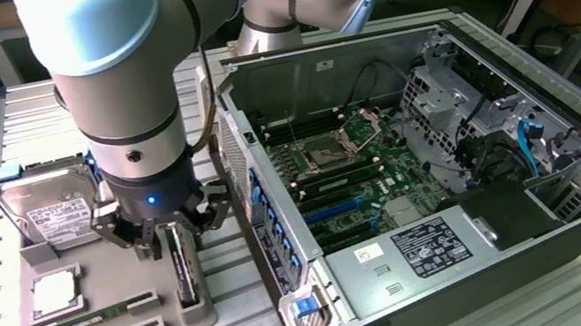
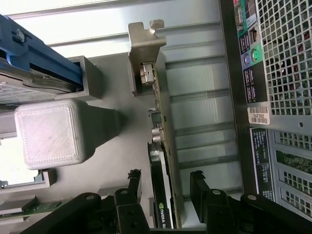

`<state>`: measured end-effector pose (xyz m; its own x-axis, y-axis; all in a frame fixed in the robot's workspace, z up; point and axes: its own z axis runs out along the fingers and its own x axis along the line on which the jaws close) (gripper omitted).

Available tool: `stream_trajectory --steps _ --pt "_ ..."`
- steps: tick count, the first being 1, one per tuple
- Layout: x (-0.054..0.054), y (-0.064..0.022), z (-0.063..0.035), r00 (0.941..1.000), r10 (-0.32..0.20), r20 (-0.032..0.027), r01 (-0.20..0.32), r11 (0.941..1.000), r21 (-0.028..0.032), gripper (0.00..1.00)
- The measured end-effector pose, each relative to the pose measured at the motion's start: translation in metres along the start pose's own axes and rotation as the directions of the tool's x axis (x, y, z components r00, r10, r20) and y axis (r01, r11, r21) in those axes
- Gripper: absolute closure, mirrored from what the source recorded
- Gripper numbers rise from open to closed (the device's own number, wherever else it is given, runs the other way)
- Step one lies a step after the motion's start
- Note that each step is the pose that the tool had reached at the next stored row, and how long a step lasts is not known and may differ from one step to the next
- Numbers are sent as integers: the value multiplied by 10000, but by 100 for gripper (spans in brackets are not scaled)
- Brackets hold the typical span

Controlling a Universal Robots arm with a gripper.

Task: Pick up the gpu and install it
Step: 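Pick up the gpu and move the gpu toward the slot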

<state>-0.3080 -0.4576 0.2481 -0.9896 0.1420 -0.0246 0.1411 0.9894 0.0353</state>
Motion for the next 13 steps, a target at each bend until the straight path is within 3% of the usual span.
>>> stream_trajectory --steps 13 --pt "28 4 4 10000 -1 0 1 10000 13 47"
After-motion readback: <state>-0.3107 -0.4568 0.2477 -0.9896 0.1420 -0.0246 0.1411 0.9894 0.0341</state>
